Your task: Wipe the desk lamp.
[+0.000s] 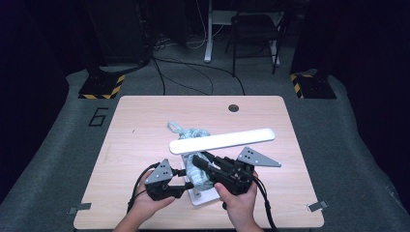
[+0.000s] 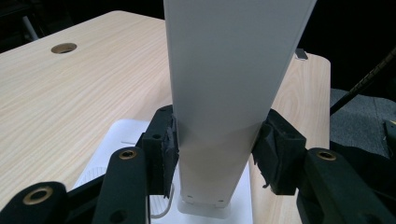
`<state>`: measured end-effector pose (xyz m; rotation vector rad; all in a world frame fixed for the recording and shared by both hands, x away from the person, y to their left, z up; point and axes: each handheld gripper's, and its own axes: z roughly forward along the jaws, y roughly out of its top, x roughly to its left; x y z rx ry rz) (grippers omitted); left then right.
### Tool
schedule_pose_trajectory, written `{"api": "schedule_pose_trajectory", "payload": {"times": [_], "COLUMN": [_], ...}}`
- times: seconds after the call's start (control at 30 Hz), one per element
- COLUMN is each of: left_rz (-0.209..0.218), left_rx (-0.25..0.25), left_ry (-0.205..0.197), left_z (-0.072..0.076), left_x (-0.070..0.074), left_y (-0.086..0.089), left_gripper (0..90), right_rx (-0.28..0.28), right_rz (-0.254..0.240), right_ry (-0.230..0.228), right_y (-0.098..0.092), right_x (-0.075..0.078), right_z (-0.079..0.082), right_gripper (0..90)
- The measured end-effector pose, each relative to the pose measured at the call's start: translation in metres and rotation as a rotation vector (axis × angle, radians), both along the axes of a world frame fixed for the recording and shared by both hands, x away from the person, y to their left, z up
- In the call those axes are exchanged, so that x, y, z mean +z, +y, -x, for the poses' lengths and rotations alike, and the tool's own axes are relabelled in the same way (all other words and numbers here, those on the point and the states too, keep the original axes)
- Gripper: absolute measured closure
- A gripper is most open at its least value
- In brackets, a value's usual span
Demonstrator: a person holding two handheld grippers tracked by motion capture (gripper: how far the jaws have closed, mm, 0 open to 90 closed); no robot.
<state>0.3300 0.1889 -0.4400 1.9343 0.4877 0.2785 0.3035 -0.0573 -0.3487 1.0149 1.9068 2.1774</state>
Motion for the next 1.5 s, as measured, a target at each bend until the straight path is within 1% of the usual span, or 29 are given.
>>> {"api": "schedule_pose_trajectory", "payload": {"times": [0.03, 0.13, 0.33, 0.37, 0.43, 0.5, 0.53, 0.6, 0.63, 0.7, 0.73, 0.77, 0.83, 0.87, 0.9, 0.93, 0.97, 1.0, 1.03, 1.1, 1.13, 1.2, 1.27, 1.33, 1.37, 1.4, 1.43, 1.47, 1.5], "left_rz": [-0.008, -0.015, -0.013, -0.018, -0.019, -0.023, -0.023, -0.032, -0.044, -0.042, -0.042, -0.035, -0.016, -0.016, 0.004, -0.004, -0.004, -0.011, -0.008, -0.008, -0.008, -0.01, -0.018, -0.016, -0.018, -0.018, -0.019, -0.019, -0.02], "left_rx": [-0.009, -0.007, 0.002, 0.002, 0.01, 0.008, 0.008, 0.007, 0.005, 0.015, 0.015, 0.017, 0.01, 0.01, 0.006, 0.008, 0.008, 0.022, 0.022, 0.034, 0.034, 0.055, 0.049, 0.042, 0.04, 0.04, 0.038, 0.038, 0.039], "left_ry": [0.0, 0.0, 0.009, 0.008, 0.007, 0.009, 0.009, 0.012, 0.011, 0.0, 0.0, -0.007, -0.018, -0.018, -0.024, -0.024, -0.024, -0.028, -0.015, -0.012, -0.012, -0.018, -0.018, -0.017, -0.016, -0.016, -0.017, -0.017, -0.021], "left_z": [0.0, 0.0, 0.001, 0.001, 0.0, 0.0, 0.0, 0.001, 0.0, 0.001, 0.001, 0.001, 0.001, 0.001, 0.002, 0.002, 0.002, 0.002, 0.002, 0.002, 0.002, 0.003, 0.002, 0.002, 0.002, 0.002, 0.002, 0.002, 0.003], "left_x": [0.001, 0.001, 0.002, 0.002, 0.002, 0.003, 0.003, 0.004, 0.005, 0.005, 0.005, 0.005, 0.006, 0.006, 0.008, 0.008, 0.008, 0.007, 0.007, 0.007, 0.007, 0.007, 0.008, 0.007, 0.007, 0.007, 0.007, 0.007, 0.007], "left_y": [0.0, 0.0, -0.001, -0.001, 0.0, 0.0, 0.0, -0.001, -0.001, -0.003, -0.003, -0.004, -0.004, -0.004, -0.005, -0.006, -0.006, -0.006, -0.006, -0.007, -0.007, -0.011, -0.01, -0.01, -0.01, -0.01, -0.011, -0.011, -0.011], "left_gripper": [52.7, 52.8, 52.6, 52.6, 52.6, 52.6, 52.5, 52.5, 52.4, 52.1, 51.8, 51.0, 47.4, 46.1, 45.5, 45.6, 48.1, 48.1, 51.9, 52.2, 52.3, 52.2, 52.2, 52.3, 52.3, 52.3, 52.3, 52.3, 52.3], "right_rx": [0.002, 0.021, 0.025, 0.023, 0.018, 0.027, 0.021, 0.017, 0.003, -0.023, -0.023, -0.054, -0.085, -0.085, -0.143, -0.174, -0.174, -0.193, -0.202, -0.211, -0.211, -0.239, -0.273, -0.288, -0.332, -0.332, -0.353, -0.353, -0.377], "right_rz": [-0.036, -0.053, -0.047, -0.042, -0.004, 0.011, 0.023, 0.038, 0.069, 0.119, 0.119, 0.183, 0.254, 0.254, 0.371, 0.427, 0.427, 0.465, 0.476, 0.451, 0.451, 0.45, 0.482, 0.489, 0.525, 0.525, 0.551, 0.551, 0.563], "right_ry": [0.006, 0.033, 0.037, 0.03, 0.009, 0.004, -0.019, -0.03, -0.047, -0.101, -0.101, -0.154, -0.205, -0.205, -0.325, -0.365, -0.365, -0.392, -0.419, -0.423, -0.423, -0.432, -0.463, -0.474, -0.511, -0.511, -0.538, -0.538, -0.549], "right_y": [-0.003, -0.004, -0.003, -0.002, 0.002, 0.004, 0.004, 0.005, 0.006, 0.008, 0.008, 0.012, 0.018, 0.018, 0.027, 0.031, 0.031, 0.035, 0.037, 0.034, 0.034, 0.031, 0.031, 0.031, 0.03, 0.03, 0.029, 0.029, 0.026], "right_x": [0.001, -0.001, -0.008, -0.009, -0.01, -0.01, -0.01, -0.009, -0.007, -0.005, -0.005, -0.003, -0.002, -0.002, -0.002, -0.001, -0.001, 0.0, 0.002, 0.009, 0.009, 0.013, 0.013, 0.012, 0.011, 0.011, 0.011, 0.011, 0.01], "right_z": [-0.001, -0.003, -0.002, -0.002, 0.001, 0.001, 0.001, 0.001, 0.004, 0.007, 0.007, 0.013, 0.021, 0.021, 0.03, 0.035, 0.035, 0.04, 0.043, 0.045, 0.045, 0.046, 0.048, 0.049, 0.051, 0.051, 0.052, 0.052, 0.054], "right_gripper": [68.6, 68.8, 69.0, 69.0, 67.3, 65.6, 64.8, 64.4, 65.3, 69.3, 69.3, 71.9, 72.9, 72.9, 73.1, 73.3, 73.3, 73.4, 73.7, 74.4, 74.4, 75.2, 75.6, 75.7, 76.0, 76.0, 76.2, 76.2, 76.4]}}
